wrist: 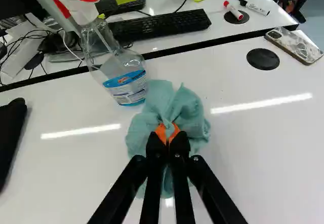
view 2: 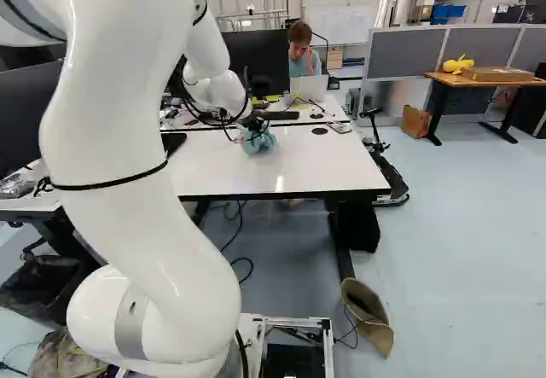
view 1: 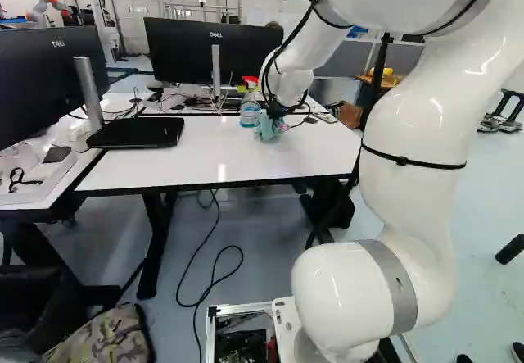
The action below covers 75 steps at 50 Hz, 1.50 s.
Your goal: Clean the table with the green towel
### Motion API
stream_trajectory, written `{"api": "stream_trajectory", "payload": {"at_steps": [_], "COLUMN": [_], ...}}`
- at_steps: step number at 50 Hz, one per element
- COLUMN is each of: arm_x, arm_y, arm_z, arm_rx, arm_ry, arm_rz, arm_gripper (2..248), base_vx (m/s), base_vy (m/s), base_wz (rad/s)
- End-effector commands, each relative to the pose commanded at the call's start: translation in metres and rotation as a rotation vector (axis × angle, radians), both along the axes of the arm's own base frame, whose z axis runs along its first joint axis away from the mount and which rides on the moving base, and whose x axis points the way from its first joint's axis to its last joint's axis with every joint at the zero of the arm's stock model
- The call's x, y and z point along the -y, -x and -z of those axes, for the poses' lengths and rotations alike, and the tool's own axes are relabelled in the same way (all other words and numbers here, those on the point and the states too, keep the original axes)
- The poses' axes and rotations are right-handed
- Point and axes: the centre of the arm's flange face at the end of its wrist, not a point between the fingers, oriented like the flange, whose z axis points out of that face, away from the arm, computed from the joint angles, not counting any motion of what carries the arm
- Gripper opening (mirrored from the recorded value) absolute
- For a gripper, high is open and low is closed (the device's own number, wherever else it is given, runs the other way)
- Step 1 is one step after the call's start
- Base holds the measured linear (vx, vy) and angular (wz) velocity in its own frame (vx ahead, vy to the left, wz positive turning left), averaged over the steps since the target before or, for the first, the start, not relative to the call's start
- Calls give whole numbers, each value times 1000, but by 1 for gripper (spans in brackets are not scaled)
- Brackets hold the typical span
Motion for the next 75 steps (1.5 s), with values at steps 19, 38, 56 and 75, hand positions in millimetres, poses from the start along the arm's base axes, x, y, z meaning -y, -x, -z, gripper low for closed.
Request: {"api": "stream_trajectory", "payload": {"at_steps": [19, 38, 56, 75], "arm_x": [0, 1, 1, 17], "arm_y": [0, 0, 0, -17], "arm_z": [0, 0, 0, 1], "arm_rx": [-1, -2, -3, 5], "arm_ry": [-41, -102, -136, -136], "arm_rz": [44, 111, 147, 174], "arm_gripper": [26, 26, 26, 26], "base_vx": [0, 0, 0, 0], "base_vy": [0, 0, 0, 0], "base_wz": [0, 0, 0, 0]}}
